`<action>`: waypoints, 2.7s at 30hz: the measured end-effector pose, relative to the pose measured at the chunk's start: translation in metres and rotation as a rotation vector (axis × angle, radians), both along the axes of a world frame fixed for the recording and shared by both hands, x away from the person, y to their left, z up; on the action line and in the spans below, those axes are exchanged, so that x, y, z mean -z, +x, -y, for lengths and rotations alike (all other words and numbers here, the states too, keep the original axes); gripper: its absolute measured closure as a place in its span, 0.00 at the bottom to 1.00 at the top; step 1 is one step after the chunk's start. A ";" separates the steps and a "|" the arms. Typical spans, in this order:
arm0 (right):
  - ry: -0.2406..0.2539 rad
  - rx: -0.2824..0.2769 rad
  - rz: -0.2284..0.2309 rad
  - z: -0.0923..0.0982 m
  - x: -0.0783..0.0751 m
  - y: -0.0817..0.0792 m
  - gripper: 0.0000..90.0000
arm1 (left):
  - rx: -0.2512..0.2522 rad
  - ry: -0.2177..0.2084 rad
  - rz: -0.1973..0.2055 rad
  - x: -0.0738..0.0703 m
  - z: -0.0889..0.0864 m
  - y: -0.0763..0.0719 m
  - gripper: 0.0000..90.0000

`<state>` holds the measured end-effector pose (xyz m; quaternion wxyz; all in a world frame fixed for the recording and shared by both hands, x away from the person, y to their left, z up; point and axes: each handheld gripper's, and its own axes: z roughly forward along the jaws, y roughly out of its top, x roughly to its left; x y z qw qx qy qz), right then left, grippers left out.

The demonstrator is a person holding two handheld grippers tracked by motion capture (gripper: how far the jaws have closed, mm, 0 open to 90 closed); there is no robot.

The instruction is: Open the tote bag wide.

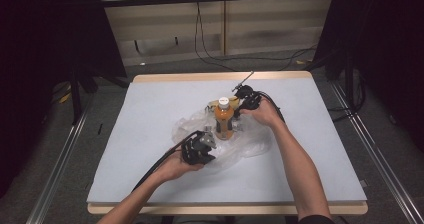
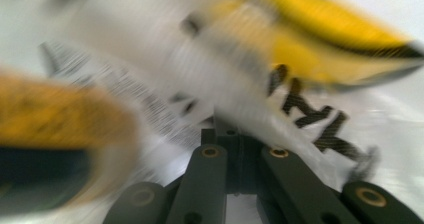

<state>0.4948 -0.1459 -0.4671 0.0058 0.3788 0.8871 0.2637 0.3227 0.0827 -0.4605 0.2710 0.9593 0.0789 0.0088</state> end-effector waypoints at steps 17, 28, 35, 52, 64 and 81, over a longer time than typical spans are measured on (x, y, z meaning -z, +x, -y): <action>-0.056 0.188 0.070 0.010 0.001 0.032 1.00 | 0.091 0.018 -0.014 -0.003 -0.005 -0.038 1.00; 0.076 0.165 0.121 0.018 -0.009 0.014 1.00 | 0.074 -0.051 -0.040 -0.010 -0.012 -0.029 1.00; 0.216 0.161 0.222 0.041 -0.043 -0.014 1.00 | 0.027 -0.137 0.015 -0.037 -0.018 -0.023 1.00; 0.305 0.016 0.289 0.074 -0.082 -0.126 1.00 | -0.064 -0.334 0.122 -0.102 -0.044 -0.008 1.00; 0.273 -0.169 0.237 0.015 -0.074 -0.135 1.00 | -0.076 -0.267 0.100 -0.081 -0.006 0.039 1.00; 0.091 -0.079 0.112 0.022 0.006 -0.110 1.00 | -0.244 -0.091 -0.027 0.008 -0.038 0.079 1.00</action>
